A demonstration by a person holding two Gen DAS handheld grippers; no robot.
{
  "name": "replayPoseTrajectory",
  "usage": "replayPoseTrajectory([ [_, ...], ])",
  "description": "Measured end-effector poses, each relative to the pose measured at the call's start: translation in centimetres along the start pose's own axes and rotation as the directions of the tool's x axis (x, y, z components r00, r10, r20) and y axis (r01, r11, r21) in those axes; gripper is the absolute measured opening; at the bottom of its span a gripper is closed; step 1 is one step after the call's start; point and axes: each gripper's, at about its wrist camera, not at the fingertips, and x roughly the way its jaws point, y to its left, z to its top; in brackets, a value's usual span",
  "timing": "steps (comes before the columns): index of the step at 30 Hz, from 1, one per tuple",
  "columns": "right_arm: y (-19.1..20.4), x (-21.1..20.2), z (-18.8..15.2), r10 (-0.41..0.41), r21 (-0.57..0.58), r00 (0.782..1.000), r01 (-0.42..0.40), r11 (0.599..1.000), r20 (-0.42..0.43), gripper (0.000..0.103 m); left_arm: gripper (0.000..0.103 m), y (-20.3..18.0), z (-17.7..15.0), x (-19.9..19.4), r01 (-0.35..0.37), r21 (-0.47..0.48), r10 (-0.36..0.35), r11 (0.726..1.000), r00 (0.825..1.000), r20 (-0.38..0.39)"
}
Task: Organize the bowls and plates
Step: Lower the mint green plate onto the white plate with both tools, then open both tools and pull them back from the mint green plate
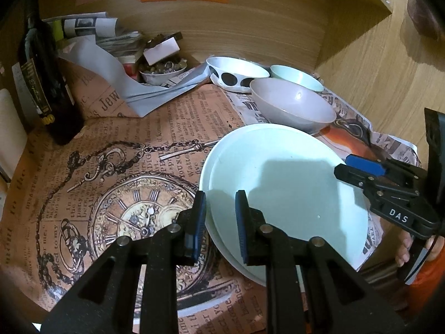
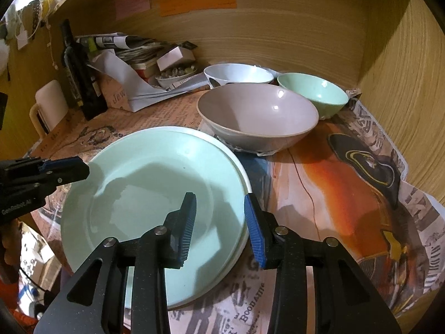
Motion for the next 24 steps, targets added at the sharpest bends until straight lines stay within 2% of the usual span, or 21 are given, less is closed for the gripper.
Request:
replayPoseTrajectory([
  [4,-0.3,-0.1,0.2,0.005,0.012,1.0,-0.005,1.0,0.002,0.034,0.023,0.1,0.6,-0.5,0.002,0.002,-0.002,1.0,1.0,0.023],
  [8,-0.9,-0.9,0.9,0.013,0.039,0.999,-0.015,0.999,0.04,0.034,0.04,0.3,1.8,-1.8,-0.003,0.006,0.003,1.0,0.996,0.09],
  [10,-1.3,-1.4,1.5,0.014,0.053,0.998,-0.017,0.998,0.066,0.035,0.045,0.5,2.7,-2.5,0.009,0.004,-0.009,1.0,0.992,0.125],
  [12,-1.9,-1.9,2.2,0.014,0.066,0.996,-0.02,0.998,0.092,0.039,0.049,0.6,3.5,-2.9,0.022,0.003,-0.022,1.0,0.989,0.148],
  [14,-2.3,-2.3,2.9,0.004,0.081,0.993,-0.014,0.997,0.122,0.05,0.056,0.8,4.5,-3.2,0.039,0.001,-0.038,0.999,0.984,0.176],
  [19,-3.6,-2.7,4.8,-0.025,0.111,0.984,0.006,0.994,0.176,0.058,0.063,0.2,7.1,-2.8,0.031,0.035,-0.038,0.999,0.974,0.222],
  [22,-4.4,-2.7,5.7,-0.044,0.131,0.979,0.017,0.991,0.199,0.066,0.067,0.0,8.6,-1.9,0.044,0.048,-0.053,0.998,0.976,0.21],
  [24,-4.9,-2.5,6.3,-0.056,0.14,0.977,0.027,0.99,0.207,0.067,0.067,-0.1,9.7,-0.8,0.068,0.049,-0.076,0.996,0.979,0.187],
])
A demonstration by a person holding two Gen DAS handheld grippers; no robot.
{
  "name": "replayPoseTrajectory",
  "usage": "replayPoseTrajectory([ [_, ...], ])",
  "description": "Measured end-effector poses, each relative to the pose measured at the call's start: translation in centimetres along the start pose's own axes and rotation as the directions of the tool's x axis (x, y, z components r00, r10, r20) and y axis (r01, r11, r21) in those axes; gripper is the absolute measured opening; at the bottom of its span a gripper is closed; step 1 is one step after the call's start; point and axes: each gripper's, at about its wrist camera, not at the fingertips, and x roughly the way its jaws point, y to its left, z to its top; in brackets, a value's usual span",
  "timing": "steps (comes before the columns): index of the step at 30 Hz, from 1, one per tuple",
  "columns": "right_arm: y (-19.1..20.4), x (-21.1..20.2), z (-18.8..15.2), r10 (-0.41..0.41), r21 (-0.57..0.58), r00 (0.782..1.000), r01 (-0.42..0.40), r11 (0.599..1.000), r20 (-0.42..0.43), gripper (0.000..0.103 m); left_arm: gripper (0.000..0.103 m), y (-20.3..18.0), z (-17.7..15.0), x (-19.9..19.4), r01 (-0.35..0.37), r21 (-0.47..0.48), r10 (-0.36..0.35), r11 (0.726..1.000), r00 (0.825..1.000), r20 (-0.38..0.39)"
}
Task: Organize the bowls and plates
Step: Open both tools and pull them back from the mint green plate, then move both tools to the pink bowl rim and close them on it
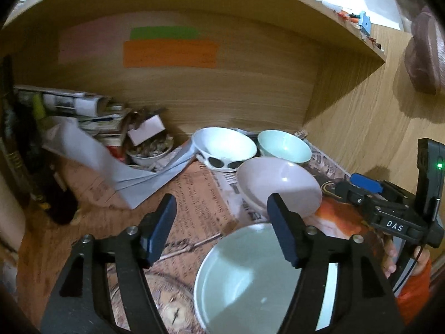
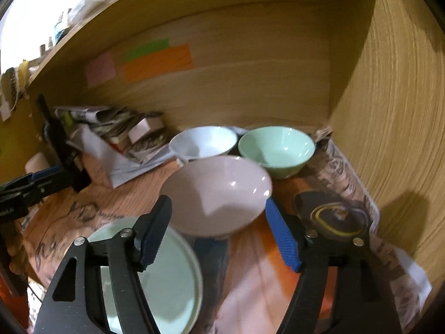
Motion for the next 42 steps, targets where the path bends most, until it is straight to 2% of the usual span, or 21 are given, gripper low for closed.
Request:
replayPoseTrajectory([
  [5,-1.0,1.6,1.2,-0.02,0.012,1.0,0.02,1.0,-0.001,0.067,0.067,-0.1,1.5,3.9,0.04,-0.02,-0.041,0.999,0.997,-0.071],
  [9,-2.3,3.3,1.7,-0.022,0.043,0.999,0.023,0.999,-0.024,0.067,0.067,-0.4,2.1,7.2,0.031,-0.011,-0.032,0.999,0.993,-0.117],
  [20,-5.3,8.2,0.9,-0.038,0.102,0.991,0.052,0.993,-0.131,0.067,0.067,-0.9,2.6,14.2,0.07,-0.017,-0.072,0.997,0.963,-0.259],
  [22,-5.6,8.7,0.7,-0.034,0.112,0.99,0.05,0.992,-0.14,0.067,0.063,-1.1,2.6,14.8,0.074,-0.01,-0.074,0.997,0.961,-0.268],
  [24,-5.7,9.1,0.5,-0.028,0.117,0.989,0.045,0.992,-0.145,0.067,0.049,-1.5,2.5,15.4,0.086,0.007,-0.08,0.996,0.956,-0.283],
  [25,-5.8,9.2,0.4,-0.025,0.119,0.988,0.044,0.992,-0.151,0.067,0.046,-1.7,2.4,15.7,0.092,0.016,-0.083,0.996,0.952,-0.294],
  [27,-5.8,9.5,0.3,-0.02,0.122,0.987,0.04,0.992,-0.157,0.06,0.035,-2.0,2.3,16.3,0.101,0.026,-0.088,0.995,0.946,-0.312],
  [29,-5.9,9.9,0.1,-0.008,0.122,0.985,0.03,0.992,-0.172,0.047,0.03,-2.1,2.2,16.7,0.108,0.03,-0.092,0.994,0.941,-0.325],
  [31,-5.9,10.2,-0.1,-0.001,0.126,0.983,0.024,0.992,-0.184,0.038,0.025,-2.2,2.0,17.0,0.117,0.025,-0.102,0.993,0.936,-0.337],
  [33,-6.0,10.6,-0.3,0.019,0.129,0.979,0.007,0.992,-0.201,0.028,0.015,-2.2,1.9,17.2,0.131,0.023,-0.115,0.991,0.931,-0.348],
  [35,-5.9,10.9,-0.4,0.047,0.132,0.976,-0.019,0.991,-0.214,0.019,0.014,-2.3,1.9,17.2,0.129,0.032,-0.11,0.991,0.931,-0.348],
  [42,-5.3,10.4,-0.4,0.017,0.109,0.979,0.005,0.994,-0.201,0.019,0.014,-2.5,1.9,17.1,0.106,0.027,-0.089,0.994,0.933,-0.35],
])
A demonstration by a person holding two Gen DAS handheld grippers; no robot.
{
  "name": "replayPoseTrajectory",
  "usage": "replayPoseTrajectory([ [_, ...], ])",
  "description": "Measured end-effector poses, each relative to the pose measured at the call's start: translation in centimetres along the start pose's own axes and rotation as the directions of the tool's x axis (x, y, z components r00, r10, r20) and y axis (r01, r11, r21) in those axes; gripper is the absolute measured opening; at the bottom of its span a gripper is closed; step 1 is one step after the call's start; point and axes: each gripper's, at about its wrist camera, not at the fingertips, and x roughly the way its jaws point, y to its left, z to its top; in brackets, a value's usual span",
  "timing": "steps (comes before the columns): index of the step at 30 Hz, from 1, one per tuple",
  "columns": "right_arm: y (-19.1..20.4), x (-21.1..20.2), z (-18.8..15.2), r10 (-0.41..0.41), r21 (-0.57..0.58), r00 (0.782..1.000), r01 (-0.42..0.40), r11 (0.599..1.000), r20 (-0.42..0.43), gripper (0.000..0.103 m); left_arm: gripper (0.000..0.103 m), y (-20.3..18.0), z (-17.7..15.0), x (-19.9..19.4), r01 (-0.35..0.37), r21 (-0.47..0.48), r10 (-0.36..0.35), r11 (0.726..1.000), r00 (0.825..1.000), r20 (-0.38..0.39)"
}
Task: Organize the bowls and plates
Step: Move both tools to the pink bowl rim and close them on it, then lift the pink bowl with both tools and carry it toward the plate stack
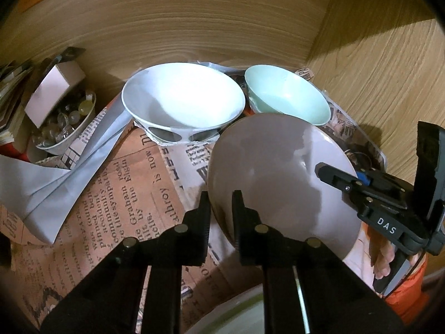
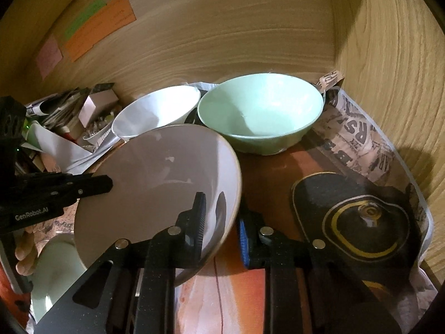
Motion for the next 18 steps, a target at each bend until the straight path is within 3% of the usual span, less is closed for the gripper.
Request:
replayPoseTrajectory([
  [10,0.3,-2.0,0.4,0.015,0.02,0.998,-0.016,1.0,0.062,0.019,0.014,-0.6,-0.4,-2.0,-0.002,-0.018,0.003,1.0,0.999,0.044],
  [18,2.1,-4.9,0.8,0.023,-0.019,0.99,-0.02,1.0,0.137,0.019,0.014,-0.8,-1.3,-6.1,0.009,-0.034,-0.004,0.999,0.992,0.125],
])
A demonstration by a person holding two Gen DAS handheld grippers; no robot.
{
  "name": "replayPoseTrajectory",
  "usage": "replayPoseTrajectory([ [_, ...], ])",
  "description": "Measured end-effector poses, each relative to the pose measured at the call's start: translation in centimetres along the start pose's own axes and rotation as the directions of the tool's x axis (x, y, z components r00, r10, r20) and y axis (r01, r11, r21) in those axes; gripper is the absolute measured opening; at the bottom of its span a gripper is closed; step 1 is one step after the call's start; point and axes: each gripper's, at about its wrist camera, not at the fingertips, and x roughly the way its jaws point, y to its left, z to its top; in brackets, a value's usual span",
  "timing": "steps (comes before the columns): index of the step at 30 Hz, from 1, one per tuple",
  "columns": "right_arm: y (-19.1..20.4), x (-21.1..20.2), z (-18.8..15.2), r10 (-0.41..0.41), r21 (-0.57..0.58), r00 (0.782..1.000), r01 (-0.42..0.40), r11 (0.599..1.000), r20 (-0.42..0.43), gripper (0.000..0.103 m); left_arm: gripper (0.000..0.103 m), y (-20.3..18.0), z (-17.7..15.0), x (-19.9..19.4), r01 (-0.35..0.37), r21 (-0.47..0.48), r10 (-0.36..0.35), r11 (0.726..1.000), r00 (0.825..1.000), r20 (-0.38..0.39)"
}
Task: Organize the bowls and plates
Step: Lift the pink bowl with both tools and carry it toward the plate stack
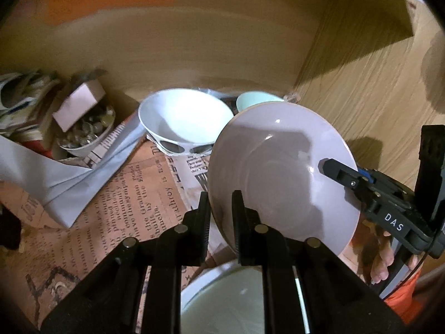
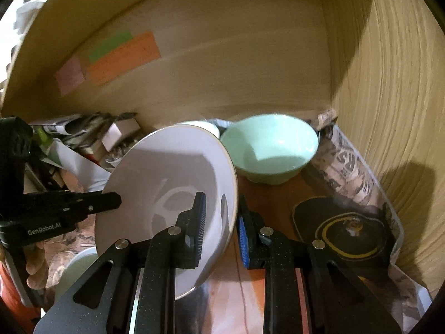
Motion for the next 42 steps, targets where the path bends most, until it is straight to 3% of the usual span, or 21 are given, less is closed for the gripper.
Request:
replayPoseTrajectory([
  [14,4.8,-3.8,-0.4,0.08,-0.08,0.994,-0.074,0.994,0.072,0.019,0.014,1.4,-2.9,-9.2,-0.013,-0.05,0.021,0.999,0.985,0.169],
  [25,9.3,-5.3,-1.7,0.158,-0.14,0.985,-0.146,0.979,0.074,0.019,0.014,3.3,-6.9,-14.9,-0.055,-0.103,0.079,0.993,0.965,0.249],
  [42,16.7,-4.4,-4.9,0.271,-0.208,0.962,-0.268,0.941,-0.014,0.019,0.014,7.7,-12.8,-20.3,-0.14,-0.209,0.193,0.968,0.946,0.261],
])
